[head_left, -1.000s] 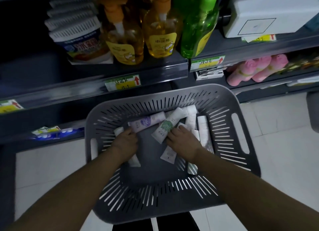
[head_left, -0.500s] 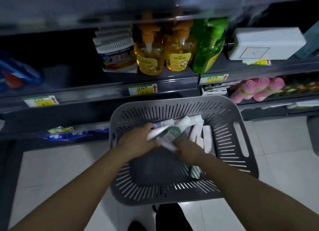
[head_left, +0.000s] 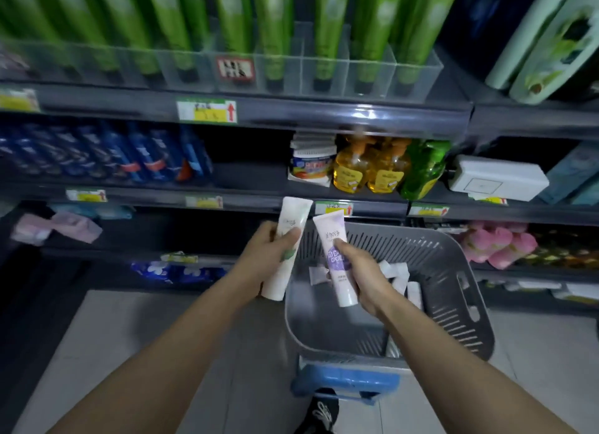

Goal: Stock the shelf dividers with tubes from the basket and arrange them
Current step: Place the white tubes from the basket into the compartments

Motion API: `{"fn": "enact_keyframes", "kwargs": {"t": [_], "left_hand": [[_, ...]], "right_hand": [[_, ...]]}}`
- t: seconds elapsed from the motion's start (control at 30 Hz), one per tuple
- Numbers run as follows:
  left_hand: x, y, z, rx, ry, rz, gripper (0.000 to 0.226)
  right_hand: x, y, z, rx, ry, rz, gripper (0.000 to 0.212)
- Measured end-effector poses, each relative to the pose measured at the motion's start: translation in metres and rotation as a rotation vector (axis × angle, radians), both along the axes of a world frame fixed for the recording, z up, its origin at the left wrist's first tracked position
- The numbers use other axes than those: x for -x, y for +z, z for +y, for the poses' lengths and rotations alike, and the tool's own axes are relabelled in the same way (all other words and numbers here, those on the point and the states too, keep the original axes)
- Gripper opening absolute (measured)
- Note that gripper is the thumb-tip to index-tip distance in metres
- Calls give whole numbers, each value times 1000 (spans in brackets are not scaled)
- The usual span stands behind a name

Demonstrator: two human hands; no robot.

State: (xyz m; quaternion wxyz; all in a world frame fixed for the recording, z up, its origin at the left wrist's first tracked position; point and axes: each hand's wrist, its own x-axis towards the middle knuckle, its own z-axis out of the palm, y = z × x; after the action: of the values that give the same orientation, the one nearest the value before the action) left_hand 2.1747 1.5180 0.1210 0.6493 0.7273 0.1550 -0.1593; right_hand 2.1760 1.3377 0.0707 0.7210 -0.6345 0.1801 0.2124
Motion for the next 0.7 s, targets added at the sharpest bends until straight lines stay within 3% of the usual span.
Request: {"fn": "enact_keyframes", "kwargs": {"t": [0.13, 0.33, 0.4, 0.7], "left_hand": [[30, 33, 51, 50, 109, -74, 20], [77, 74, 122, 29, 220, -215, 17], [88, 85, 143, 54, 282, -219, 26], [130, 131, 231, 17, 411, -358, 26]], "right_hand": [[14, 52, 52, -122, 53, -139, 13], [44, 110, 132, -19, 168, -324, 14], [55, 124, 155, -3, 204, -380, 17], [81, 175, 243, 48, 333, -626, 6]]}}
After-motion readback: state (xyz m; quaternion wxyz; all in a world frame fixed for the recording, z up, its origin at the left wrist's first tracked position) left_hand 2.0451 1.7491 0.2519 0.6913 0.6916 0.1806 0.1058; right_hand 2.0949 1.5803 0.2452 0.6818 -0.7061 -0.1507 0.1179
